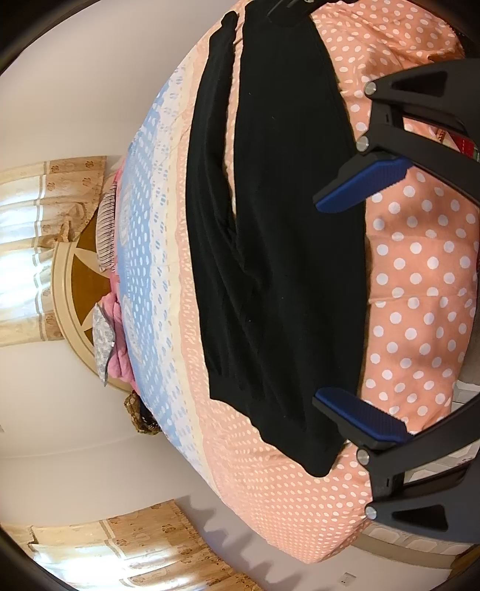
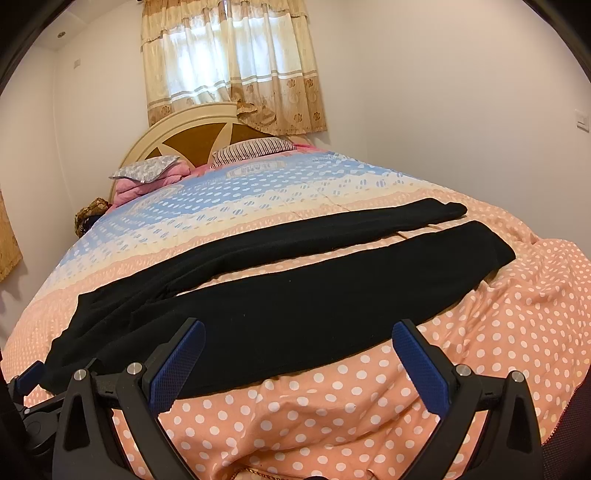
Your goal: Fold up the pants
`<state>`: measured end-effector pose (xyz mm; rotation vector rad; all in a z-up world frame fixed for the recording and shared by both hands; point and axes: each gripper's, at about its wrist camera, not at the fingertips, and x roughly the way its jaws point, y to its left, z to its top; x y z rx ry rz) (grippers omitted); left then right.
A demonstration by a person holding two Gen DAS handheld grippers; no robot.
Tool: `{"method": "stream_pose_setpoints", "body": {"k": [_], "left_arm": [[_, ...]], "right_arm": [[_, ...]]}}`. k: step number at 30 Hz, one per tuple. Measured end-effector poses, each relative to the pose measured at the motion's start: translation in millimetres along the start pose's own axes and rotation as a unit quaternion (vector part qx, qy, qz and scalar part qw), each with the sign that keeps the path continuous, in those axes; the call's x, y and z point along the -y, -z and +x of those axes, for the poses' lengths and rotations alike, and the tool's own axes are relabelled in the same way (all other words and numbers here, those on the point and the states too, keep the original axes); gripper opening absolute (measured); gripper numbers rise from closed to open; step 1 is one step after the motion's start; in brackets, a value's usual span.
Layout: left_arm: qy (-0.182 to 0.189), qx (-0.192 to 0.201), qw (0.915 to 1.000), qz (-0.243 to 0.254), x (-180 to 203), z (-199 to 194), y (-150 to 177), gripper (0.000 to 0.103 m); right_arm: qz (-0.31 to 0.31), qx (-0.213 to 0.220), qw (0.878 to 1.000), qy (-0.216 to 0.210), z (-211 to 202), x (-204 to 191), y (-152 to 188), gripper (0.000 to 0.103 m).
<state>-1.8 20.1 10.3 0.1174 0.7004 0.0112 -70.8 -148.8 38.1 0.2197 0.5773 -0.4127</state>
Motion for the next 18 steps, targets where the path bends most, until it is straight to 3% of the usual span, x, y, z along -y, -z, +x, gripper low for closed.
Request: {"method": "stream_pose_setpoints", "body": {"k": [18], "left_arm": [[-0.01, -0.041, 0.9989, -0.017, -26, 40, -8, 0.098]], "right_arm": [[-0.004, -0.033, 0.999, -0.002, 35, -1, 1, 0.102]]}}
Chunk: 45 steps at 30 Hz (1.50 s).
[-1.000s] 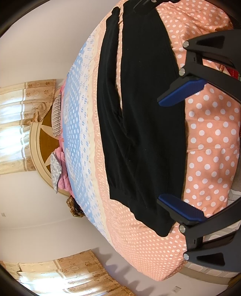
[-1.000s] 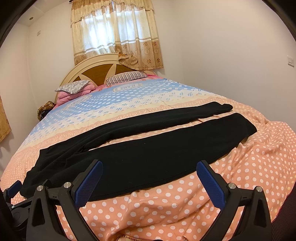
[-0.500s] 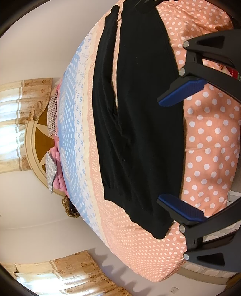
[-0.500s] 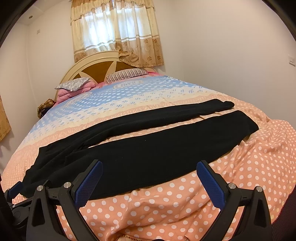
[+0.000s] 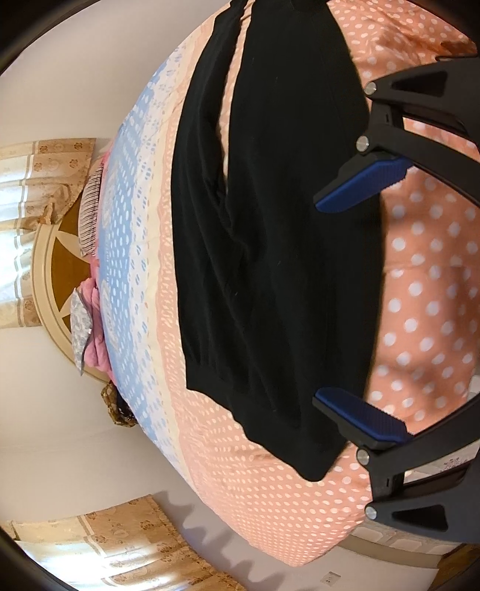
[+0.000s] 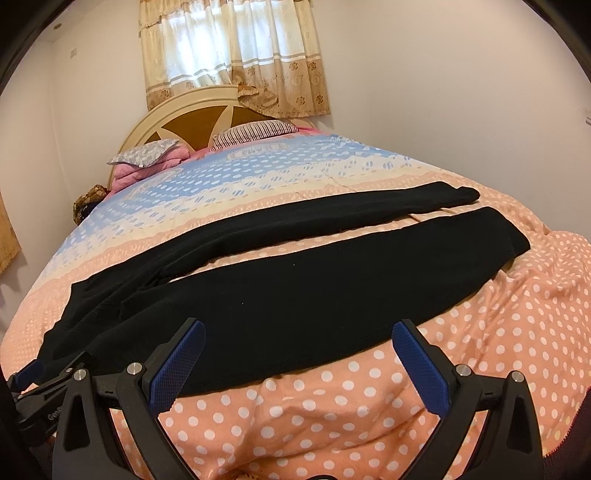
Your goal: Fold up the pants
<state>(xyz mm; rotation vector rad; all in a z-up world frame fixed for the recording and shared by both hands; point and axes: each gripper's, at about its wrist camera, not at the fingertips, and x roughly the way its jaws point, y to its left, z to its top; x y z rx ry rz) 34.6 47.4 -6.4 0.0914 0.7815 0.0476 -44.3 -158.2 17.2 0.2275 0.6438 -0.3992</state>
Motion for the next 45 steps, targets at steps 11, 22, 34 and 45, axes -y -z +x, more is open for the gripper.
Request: {"method": "stream_pose_setpoints", "body": {"k": [11, 22, 34, 45], "left_arm": [[0.014, -0.011, 0.9988, -0.046, -108, 87, -87, 0.1], [0.08, -0.119, 0.9892, -0.031, -125, 208, -129, 0.075], [0.133, -0.102, 0.9857, 0.002, -112, 205, -136, 0.018], [0.135, -0.024, 0.9886, -0.063, -131, 170, -160, 0.017]], "right_arm": [[-0.029, -0.044, 0.998, -0.019, 56, -17, 0, 0.102], [-0.058, -0.055, 0.996, -0.03, 84, -39, -7, 0.102], [-0.077, -0.075, 0.993, -0.05, 105, -48, -22, 0.102], [-0.193, -0.05, 0.971, -0.133, 163, -61, -122, 0.1]]}}
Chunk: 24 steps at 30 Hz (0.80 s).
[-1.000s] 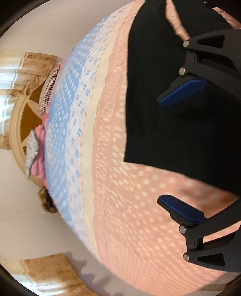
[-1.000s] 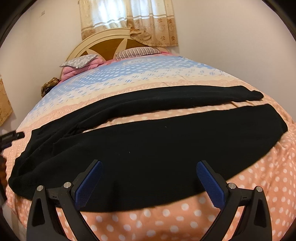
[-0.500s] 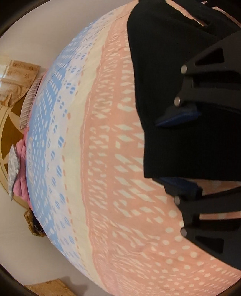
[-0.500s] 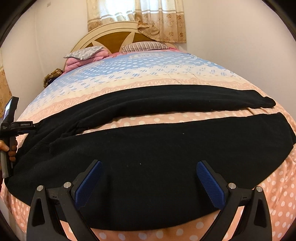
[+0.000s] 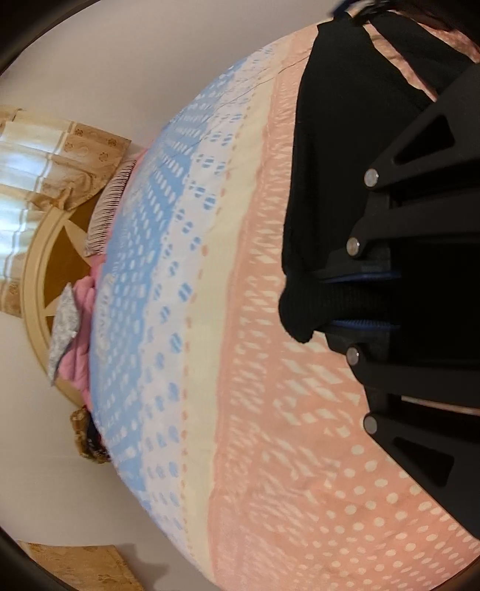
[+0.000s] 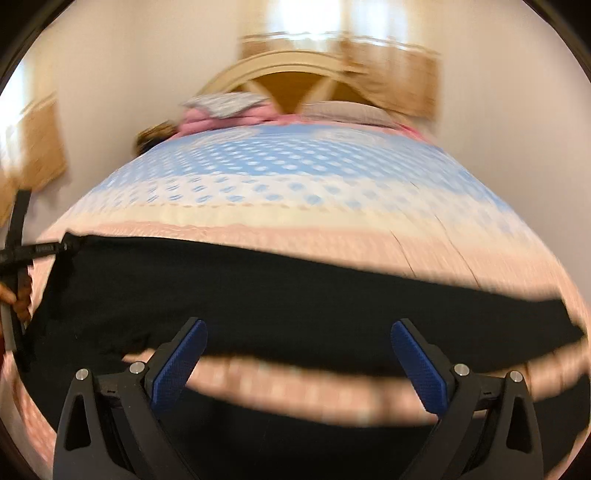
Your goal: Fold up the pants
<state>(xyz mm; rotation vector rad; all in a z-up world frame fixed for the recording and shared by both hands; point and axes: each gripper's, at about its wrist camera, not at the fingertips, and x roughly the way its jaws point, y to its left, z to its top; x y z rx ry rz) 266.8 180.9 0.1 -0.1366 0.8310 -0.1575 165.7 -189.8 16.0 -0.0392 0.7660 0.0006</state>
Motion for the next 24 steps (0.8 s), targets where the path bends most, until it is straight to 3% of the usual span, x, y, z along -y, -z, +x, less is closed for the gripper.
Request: {"method": "stream_pose_setpoints", "body": {"k": [4, 8, 10, 13, 14, 16, 17, 18, 21, 24], "left_arm": [[-0.017, 0.001, 0.9997, 0.019, 6, 8, -2, 0.017], [-0.018, -0.009, 0.9998, 0.007, -1, 17, -2, 0.018], [-0.017, -0.013, 0.9998, 0.001, -2, 20, -1, 0.018], [-0.02, -0.012, 0.9997, 0.005, 0, 20, -1, 0.018], [-0.021, -0.013, 0.9997, 0.005, 1, 22, -1, 0.018], [-0.024, -0.016, 0.9996, 0.005, 2, 22, 0, 0.018], [-0.026, -0.016, 0.9995, 0.006, 3, 23, 1, 0.018], [-0.029, -0.016, 0.9994, 0.007, 3, 22, 2, 0.018], [-0.032, -0.006, 0.9994, 0.008, 6, 12, 2, 0.018], [-0.028, 0.019, 0.9994, 0.006, 7, -9, 2, 0.019]], "right_arm": [[-0.102, -0.043, 0.994, -0.021, 62, 0, -39, 0.099], [-0.178, -0.089, 0.98, -0.03, 117, -1, -52, 0.098], [-0.192, -0.114, 0.974, -0.039, 135, 3, -52, 0.088], [-0.175, -0.134, 0.972, -0.081, 148, 14, -56, 0.084], [-0.161, -0.149, 0.97, -0.102, 152, 17, -57, 0.079], [-0.121, -0.179, 0.963, -0.16, 153, 22, -56, 0.044], [-0.118, -0.174, 0.964, -0.162, 151, 21, -56, 0.036], [-0.121, -0.172, 0.963, -0.166, 147, 19, -56, 0.014], [-0.113, -0.163, 0.968, -0.153, 128, 15, -55, 0.004], [-0.097, -0.119, 0.977, -0.146, 89, 14, -59, 0.004]]}}
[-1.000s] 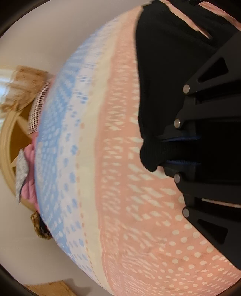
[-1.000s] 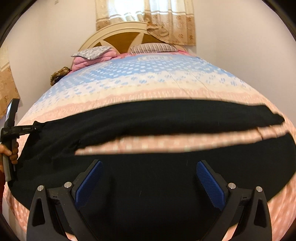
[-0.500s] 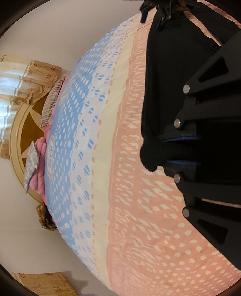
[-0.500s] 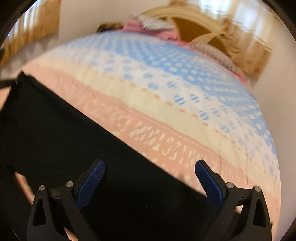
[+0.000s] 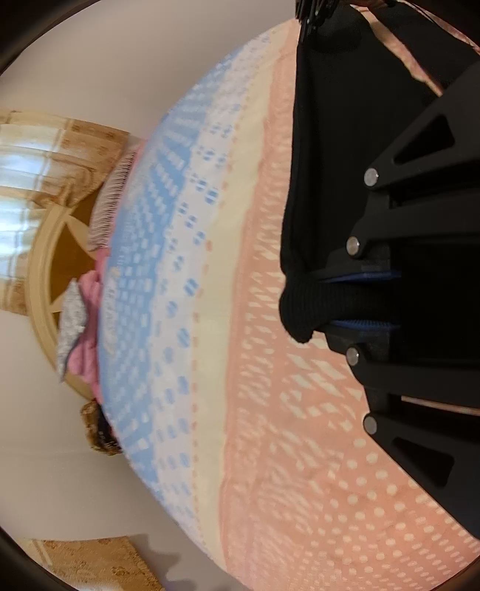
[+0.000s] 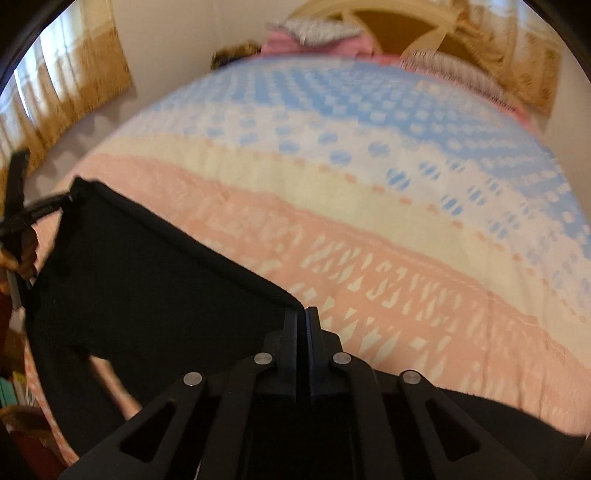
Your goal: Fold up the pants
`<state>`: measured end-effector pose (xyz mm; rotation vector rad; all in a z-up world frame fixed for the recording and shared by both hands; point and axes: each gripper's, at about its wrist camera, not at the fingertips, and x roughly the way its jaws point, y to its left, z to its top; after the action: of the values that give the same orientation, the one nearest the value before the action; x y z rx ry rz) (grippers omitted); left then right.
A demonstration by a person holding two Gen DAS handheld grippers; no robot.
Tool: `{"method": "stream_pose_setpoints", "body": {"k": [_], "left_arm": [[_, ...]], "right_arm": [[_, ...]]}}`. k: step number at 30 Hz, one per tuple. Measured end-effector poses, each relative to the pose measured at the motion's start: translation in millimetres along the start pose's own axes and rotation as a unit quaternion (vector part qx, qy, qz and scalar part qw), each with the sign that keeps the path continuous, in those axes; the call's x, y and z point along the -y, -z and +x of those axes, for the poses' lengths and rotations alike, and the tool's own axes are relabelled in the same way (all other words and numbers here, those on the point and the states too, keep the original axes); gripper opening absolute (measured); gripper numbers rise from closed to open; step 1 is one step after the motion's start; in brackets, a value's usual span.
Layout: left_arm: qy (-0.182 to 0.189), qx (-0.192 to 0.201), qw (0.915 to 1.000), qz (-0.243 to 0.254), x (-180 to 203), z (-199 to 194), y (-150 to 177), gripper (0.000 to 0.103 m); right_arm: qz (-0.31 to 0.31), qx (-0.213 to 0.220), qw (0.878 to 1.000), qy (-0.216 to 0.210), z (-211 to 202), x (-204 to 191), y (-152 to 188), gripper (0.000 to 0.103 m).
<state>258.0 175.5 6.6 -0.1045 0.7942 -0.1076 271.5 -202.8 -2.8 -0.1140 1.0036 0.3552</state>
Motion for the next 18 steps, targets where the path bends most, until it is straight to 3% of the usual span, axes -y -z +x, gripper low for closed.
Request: {"method": "stream_pose_setpoints", "body": {"k": [5, 9, 13, 18], "left_arm": [[0.013, 0.048, 0.9987, -0.007, -8, -51, 9, 0.02], [0.013, 0.081, 0.9966, -0.001, -14, -85, 32, 0.021], [0.018, 0.1, 0.9948, -0.006, -24, -107, 63, 0.024], [0.016, 0.095, 0.9953, -0.002, -37, -113, 108, 0.035]], "right_arm": [[0.006, 0.09, 0.996, 0.008, -86, -36, 27, 0.004], [-0.023, 0.132, 0.991, 0.011, -130, -82, 62, 0.004], [-0.033, 0.138, 0.99, 0.005, -151, -116, 108, 0.004], [-0.032, 0.102, 0.994, 0.008, -130, -128, 159, 0.004]]}}
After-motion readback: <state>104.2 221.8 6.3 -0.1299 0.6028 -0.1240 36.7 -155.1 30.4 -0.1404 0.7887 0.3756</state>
